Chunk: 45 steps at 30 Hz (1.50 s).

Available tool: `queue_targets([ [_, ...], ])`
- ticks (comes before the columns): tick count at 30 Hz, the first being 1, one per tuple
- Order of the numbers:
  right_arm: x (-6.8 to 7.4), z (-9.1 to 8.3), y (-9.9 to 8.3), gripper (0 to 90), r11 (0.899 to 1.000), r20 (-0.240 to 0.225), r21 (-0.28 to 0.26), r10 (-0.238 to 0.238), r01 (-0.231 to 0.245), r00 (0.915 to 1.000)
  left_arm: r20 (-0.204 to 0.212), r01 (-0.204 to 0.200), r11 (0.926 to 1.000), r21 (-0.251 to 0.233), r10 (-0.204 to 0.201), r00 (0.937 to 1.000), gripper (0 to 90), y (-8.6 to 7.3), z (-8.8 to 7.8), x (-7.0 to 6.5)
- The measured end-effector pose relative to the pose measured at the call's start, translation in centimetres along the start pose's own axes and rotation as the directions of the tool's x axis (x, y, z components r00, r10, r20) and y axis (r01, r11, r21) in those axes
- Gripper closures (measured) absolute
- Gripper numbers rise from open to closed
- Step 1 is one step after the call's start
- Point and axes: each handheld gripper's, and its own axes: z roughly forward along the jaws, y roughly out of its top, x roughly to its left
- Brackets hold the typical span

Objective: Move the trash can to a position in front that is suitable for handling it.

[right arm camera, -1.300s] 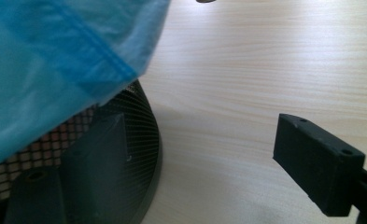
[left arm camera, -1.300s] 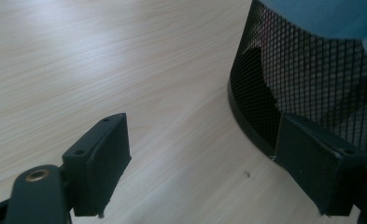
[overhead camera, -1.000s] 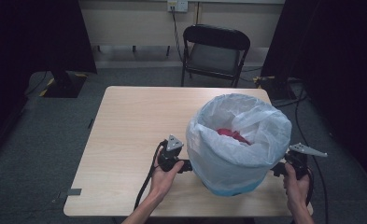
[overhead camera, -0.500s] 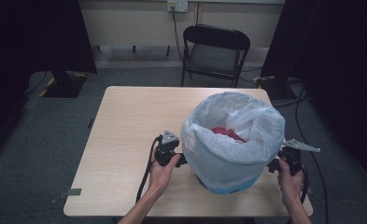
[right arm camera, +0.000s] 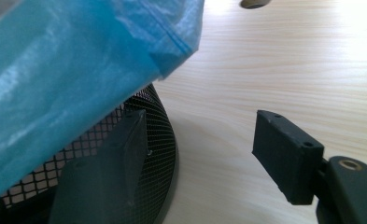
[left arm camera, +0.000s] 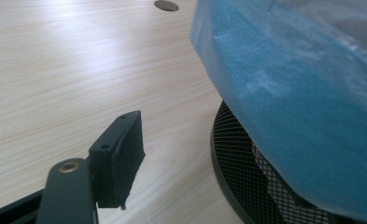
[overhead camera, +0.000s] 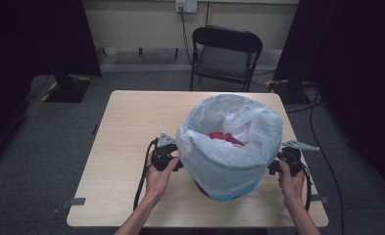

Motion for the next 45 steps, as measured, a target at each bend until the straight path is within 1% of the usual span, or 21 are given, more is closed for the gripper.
queue_targets([
  [1, 0.2, 0.2, 0.1, 34.5, 1.0, -0.009, 0.006, 0.0, 0.0, 1.0, -0.004, 0.01, 0.9999, -0.003, -0.011, 0.9999, 29.6, -0.1, -0.2, 0.2],
  [5, 1.3, 1.3, 0.4, 34.7, 1.0, -0.032, 0.015, -0.016, 0.017, 0.9994, -0.02, 0.006, 1.0, -0.007, -0.006, 0.9998, 29.7, -0.4, -1.3, 1.2],
  [6, 1.3, 1.3, 0.4, 34.7, 1.0, -0.032, 0.015, -0.016, 0.017, 0.9994, -0.02, 0.006, 1.0, -0.007, -0.006, 0.9998, 29.4, -0.4, -1.3, 1.2],
  [8, 2.1, 2.0, 0.6, 34.9, 0.999, -0.051, 0.03, -0.025, 0.027, 0.9984, -0.027, 0.018, 0.9998, -0.005, -0.018, 0.9995, 30.2, -0.6, -2.1, 2.0],
  [9, 2.4, 2.2, 0.7, 35.0, 0.999, -0.06, 0.032, -0.027, 0.029, 0.9978, -0.027, 0.018, 0.9998, -0.005, -0.018, 0.9995, 30.3, -0.6, -2.1, 2.0],
  [10, 2.7, 2.4, 0.7, 35.0, 0.999, -0.07, 0.035, -0.03, 0.033, 0.9971, -0.029, 0.028, 0.9996, -0.007, -0.029, 0.9992, 30.5, -0.9, -2.7, 2.6],
  [13, 3.5, 2.9, 0.7, 35.0, 0.998, -0.092, 0.041, -0.042, 0.046, 0.9948, -0.027, 0.031, 0.9995, -0.008, -0.031, 0.9992, 30.5, -1.3, -3.6, 3.2],
  [16, 4.2, 3.3, 0.7, 34.9, 0.998, -0.116, 0.048, -0.046, 0.052, 0.9922, -0.012, 0.035, 0.9994, -0.008, -0.035, 0.9993, 30.4, -1.7, -4.4, 3.8],
  [18, 4.6, 3.6, 0.7, 34.8, 0.997, -0.125, 0.051, -0.052, 0.059, 0.9907, -0.005, 0.044, 0.999, -0.01, -0.044, 0.999, 30.6, -2.0, -4.8, 4.0],
  [21, 5.1, 3.8, 0.6, 34.5, 0.996, -0.142, 0.059, -0.056, 0.065, 0.9882, -0.011, 0.025, 0.9997, -0.005, -0.025, 0.9996, 30.3, -2.1, -5.4, 4.2],
  [27, 5.7, 3.9, 0.5, 34.8, 0.995, -0.173, 0.07, -0.059, 0.071, 0.9832, 0.009, 0.05, 0.9987, -0.009, -0.049, 0.9987, 30.8, -2.7, -6.1, 4.7],
  [32, 6.5, 4.2, 0.4, 33.3, 0.992, -0.212, 0.078, -0.077, 0.095, 0.9742, 0.001, 0.048, 0.9988, -0.009, -0.048, 0.9989, 30.7, -3.4, -7.1, 5.1],
  [33, 6.7, 4.3, 0.3, 33.1, 0.992, -0.209, 0.08, -0.083, 0.102, 0.9743, 0.001, 0.048, 0.9988, -0.009, -0.048, 0.9989, 30.5, -3.4, -7.1, 5.1],
  [34, 6.9, 4.4, 0.4, 32.9, 0.99, -0.205, 0.083, -0.092, 0.111, 0.9744, 0.014, 0.059, 0.9983, -0.007, -0.059, 0.9982, 30.1, -3.5, -7.2, 5.4],
  [36, 7.0, 4.6, 0.3, 32.2, 0.991, -0.204, 0.087, -0.081, 0.101, 0.9756, 0.015, 0.061, 0.9981, -0.006, -0.061, 0.998, 28.7, -3.5, -7.2, 5.5],
  [38, 7.0, 4.7, 0.3, 29.5, 0.991, -0.203, 0.084, -0.083, 0.102, 0.9757, 0.016, 0.059, 0.9983, -0.004, -0.059, 0.9981, 28.8, -3.5, -7.3, 5.5],
  [39, 6.9, 4.5, 0.4, 24.8, 0.992, -0.197, 0.078, -0.079, 0.096, 0.9772, 0.013, 0.053, 0.9986, -0.005, -0.053, 0.9985, 27.7, -3.5, -7.3, 5.5],
  [40, 6.8, 4.4, 0.5, 22.7, 0.993, -0.203, 0.076, -0.078, 0.095, 0.976, 0.017, 0.044, 0.999, 0.004, -0.044, 0.9989, 26.8, -3.5, -7.4, 5.6],
  [41, 6.7, 4.3, 0.5, 21.0, 0.993, -0.199, 0.068, -0.086, 0.101, 0.9763, 0.005, 0.038, 0.9992, 0.008, -0.038, 0.9992, 24.4, -3.5, -7.6, 5.7],
  [43, 6.6, 4.0, 0.7, 21.0, 0.994, -0.196, 0.054, -0.078, 0.09, 0.9775, 0.001, 0.037, 0.9993, 0.006, -0.037, 0.9993, 22.8, -3.5, -8.0, 5.8],
  [45, 6.5, 3.8, 0.7, 20.8, 0.994, -0.198, 0.054, -0.08, 0.093, 0.9769, 0.002, 0.043, 0.9991, 0.005, -0.043, 0.9991, 21.8, -3.5, -8.5, 6.0],
])
